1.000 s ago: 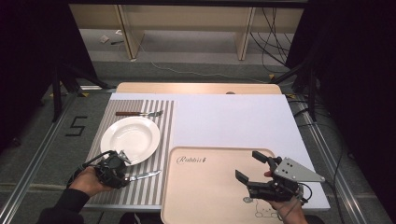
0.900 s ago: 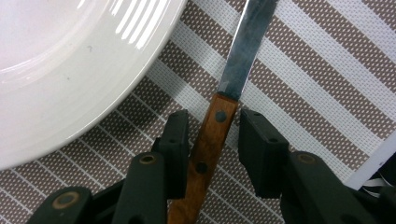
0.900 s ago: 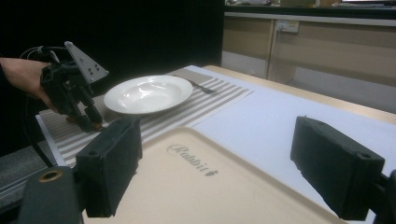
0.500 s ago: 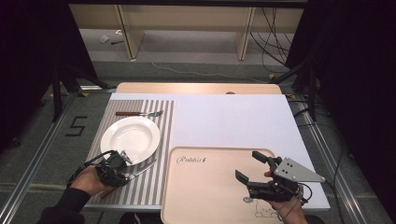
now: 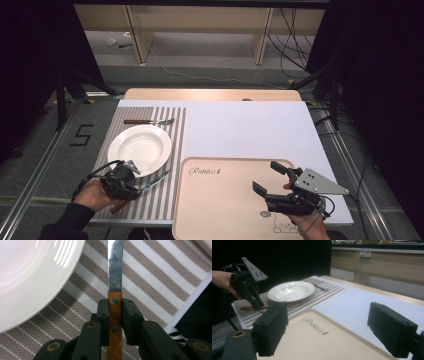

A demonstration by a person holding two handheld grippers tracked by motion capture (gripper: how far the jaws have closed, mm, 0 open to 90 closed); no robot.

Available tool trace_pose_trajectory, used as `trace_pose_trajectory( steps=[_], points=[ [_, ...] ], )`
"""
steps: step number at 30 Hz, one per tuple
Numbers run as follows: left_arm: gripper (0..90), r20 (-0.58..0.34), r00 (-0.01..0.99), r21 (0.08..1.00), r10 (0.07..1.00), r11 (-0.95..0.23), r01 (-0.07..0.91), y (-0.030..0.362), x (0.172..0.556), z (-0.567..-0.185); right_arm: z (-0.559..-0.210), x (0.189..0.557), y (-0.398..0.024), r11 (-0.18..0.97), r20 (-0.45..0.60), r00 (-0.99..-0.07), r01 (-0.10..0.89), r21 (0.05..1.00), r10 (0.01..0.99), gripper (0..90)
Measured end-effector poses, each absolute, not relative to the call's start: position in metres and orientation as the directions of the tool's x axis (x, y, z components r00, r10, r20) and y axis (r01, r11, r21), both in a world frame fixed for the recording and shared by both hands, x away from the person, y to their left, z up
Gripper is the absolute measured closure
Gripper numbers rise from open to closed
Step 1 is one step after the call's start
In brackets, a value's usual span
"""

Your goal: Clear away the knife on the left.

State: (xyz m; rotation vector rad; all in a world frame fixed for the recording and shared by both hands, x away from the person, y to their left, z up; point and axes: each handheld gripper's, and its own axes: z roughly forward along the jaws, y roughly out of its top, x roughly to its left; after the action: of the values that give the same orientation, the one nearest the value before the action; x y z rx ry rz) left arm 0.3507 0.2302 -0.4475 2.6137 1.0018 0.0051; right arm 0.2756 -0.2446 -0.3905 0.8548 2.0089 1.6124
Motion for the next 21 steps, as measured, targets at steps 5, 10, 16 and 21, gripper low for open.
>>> trace_pose_trajectory(
  steps=[5,10,16,21],
  points=[
    [77.0,-0.136,0.758,0.349,0.638,-0.685,0.639,0.228,0.349,-0.443,-0.391,0.276,-0.245,0.135,0.053,-0.719,0.201,0.970,0.693,17.7],
    [77.1,-0.160,0.764,0.391,0.624,-0.671,0.630,0.223,0.345,-0.438,-0.391,0.275,-0.245,0.140,0.045,-0.719,0.195,0.971,0.693,17.7],
    [77.1,-0.206,0.764,0.471,0.612,-0.622,0.625,0.217,0.342,-0.427,-0.391,0.276,-0.245,0.139,0.048,-0.718,0.199,0.970,0.695,17.7],
    [77.0,-0.243,0.753,0.516,0.612,-0.576,0.634,0.214,0.341,-0.424,-0.390,0.275,-0.245,0.136,0.046,-0.717,0.195,0.971,0.695,17.7]
  ],
)
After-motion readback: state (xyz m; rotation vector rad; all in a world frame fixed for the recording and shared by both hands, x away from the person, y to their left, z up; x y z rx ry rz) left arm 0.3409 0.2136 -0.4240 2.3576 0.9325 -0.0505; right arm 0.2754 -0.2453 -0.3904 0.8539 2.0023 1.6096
